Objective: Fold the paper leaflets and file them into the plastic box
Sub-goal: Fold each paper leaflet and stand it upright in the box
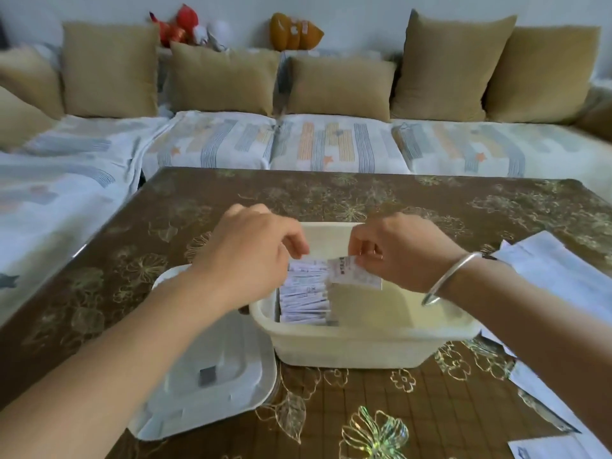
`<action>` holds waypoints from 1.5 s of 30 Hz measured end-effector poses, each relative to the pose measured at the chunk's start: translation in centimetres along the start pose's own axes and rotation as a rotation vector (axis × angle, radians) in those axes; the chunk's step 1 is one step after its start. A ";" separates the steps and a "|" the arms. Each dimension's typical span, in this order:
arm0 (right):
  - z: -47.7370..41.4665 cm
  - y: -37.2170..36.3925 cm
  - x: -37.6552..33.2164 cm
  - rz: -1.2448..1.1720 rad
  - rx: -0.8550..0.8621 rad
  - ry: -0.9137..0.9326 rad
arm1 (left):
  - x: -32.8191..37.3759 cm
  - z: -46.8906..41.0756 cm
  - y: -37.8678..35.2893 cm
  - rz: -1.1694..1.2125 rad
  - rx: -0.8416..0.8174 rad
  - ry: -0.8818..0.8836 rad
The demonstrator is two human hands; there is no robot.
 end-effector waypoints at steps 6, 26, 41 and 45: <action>-2.3 -1.8 -0.6 0.073 -0.050 0.043 | -0.3 -2.1 -2.2 -0.245 -0.280 -0.075; -4.6 -4.0 -2.9 -0.011 -0.109 -0.020 | -0.4 -2.5 -3.3 -0.456 -0.348 -0.063; -5.4 -5.4 -5.5 -0.036 -0.138 0.048 | -1.7 0.3 -0.2 -0.124 -0.021 0.000; -3.6 -3.1 -4.5 -0.098 -0.018 0.005 | -0.1 1.5 -0.4 -0.044 0.021 -0.029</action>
Point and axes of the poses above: each hand's wrist, its own z-axis away from the middle knuckle, its own y-axis out of the back of the hand, x = y × z, the point moved 2 cm from there along -z, towards the middle knuckle, and after that the axes turned 9 degrees about z, right-handed, at the moved point
